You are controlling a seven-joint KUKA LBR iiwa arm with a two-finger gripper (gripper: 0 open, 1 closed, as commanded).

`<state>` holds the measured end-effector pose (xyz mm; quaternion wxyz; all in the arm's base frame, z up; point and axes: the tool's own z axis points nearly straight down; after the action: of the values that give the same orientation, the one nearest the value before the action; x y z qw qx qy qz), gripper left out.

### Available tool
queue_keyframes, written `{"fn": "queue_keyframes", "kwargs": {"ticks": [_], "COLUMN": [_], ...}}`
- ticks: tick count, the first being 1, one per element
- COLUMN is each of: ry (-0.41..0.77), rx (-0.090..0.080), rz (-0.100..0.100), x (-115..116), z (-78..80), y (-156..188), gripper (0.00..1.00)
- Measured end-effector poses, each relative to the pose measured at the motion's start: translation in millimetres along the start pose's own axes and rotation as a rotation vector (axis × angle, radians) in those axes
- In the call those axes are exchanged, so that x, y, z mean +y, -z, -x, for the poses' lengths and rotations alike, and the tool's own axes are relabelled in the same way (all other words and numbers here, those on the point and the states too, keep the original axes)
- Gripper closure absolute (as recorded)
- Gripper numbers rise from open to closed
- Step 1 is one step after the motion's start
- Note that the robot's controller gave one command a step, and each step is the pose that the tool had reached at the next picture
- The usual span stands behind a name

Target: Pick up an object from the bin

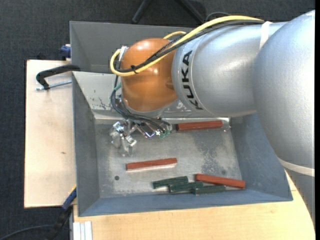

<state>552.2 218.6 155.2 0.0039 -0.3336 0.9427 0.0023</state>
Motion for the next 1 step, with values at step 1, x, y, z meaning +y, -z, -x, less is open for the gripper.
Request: {"fn": "queue_keyframes", "kwargs": {"ticks": [1], "ry": [-0.002], "rx": [0.002], "rz": [-0.002], "x": [-2.2], "z": [-1.3], "y": [0.6], "gripper": [0.0]}}
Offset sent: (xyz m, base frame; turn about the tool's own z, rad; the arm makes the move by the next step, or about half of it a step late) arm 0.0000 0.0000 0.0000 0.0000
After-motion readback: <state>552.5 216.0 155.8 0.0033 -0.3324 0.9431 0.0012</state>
